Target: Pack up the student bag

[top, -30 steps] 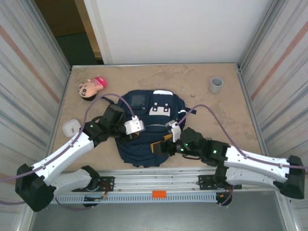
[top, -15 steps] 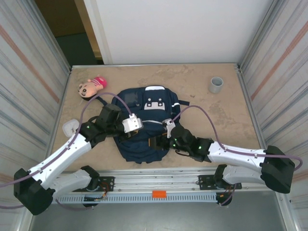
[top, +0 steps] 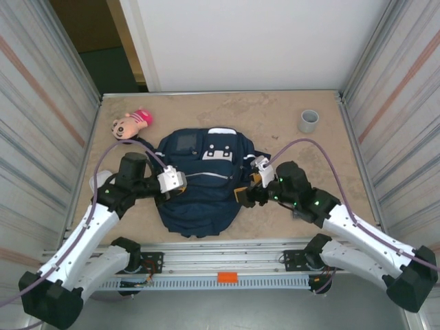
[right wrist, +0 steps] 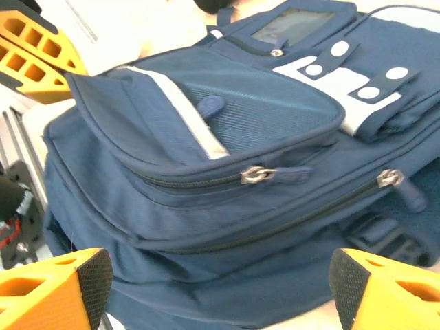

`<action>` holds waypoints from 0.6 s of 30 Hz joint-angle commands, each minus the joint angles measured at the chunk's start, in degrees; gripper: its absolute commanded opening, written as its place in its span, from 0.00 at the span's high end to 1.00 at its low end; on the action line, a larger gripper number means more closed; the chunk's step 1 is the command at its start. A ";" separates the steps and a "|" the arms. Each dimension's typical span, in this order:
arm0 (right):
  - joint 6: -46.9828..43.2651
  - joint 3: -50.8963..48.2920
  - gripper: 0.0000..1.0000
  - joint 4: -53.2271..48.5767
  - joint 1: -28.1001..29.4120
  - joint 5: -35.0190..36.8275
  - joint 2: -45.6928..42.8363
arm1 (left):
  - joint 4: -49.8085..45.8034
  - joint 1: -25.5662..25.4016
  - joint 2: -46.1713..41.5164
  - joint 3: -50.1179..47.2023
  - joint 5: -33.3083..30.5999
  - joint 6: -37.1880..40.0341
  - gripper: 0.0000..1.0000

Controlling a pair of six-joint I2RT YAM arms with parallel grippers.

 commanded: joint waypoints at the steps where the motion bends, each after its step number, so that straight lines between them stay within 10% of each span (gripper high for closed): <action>1: -10.41 2.44 0.16 -3.56 -7.08 -12.73 1.43 | 3.35 1.98 -2.37 0.48 12.52 3.21 1.00; 18: -5.09 15.94 0.13 0.60 -16.74 -41.10 31.49 | 3.30 2.10 -0.89 0.59 15.21 3.21 1.00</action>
